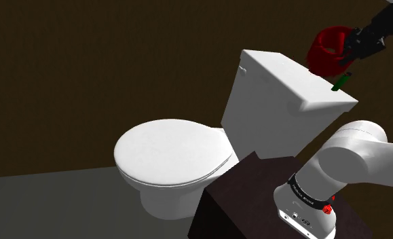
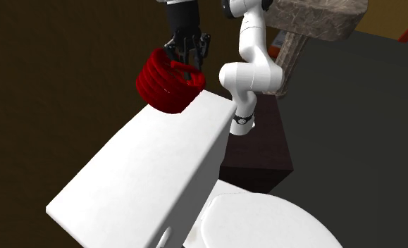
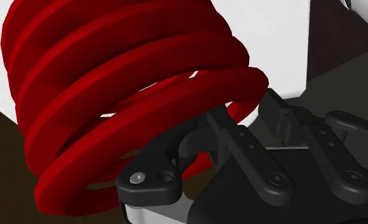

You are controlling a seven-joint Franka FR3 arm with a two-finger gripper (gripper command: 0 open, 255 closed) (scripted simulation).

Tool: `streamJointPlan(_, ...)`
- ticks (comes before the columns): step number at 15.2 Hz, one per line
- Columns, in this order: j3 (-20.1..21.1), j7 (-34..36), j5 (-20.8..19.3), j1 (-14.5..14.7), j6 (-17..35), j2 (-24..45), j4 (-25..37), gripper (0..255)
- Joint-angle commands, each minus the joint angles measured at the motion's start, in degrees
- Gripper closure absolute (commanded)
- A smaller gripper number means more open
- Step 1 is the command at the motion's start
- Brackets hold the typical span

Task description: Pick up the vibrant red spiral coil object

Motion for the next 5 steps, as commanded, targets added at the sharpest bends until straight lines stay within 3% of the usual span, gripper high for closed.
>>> streamJointPlan(1,0.4,0.1,0.4,0.5,-1.0,0.9,2.0,255)
streamJointPlan(5,0.8,0.3,1.0,0.9,-2.0,1.9,4.0,255)
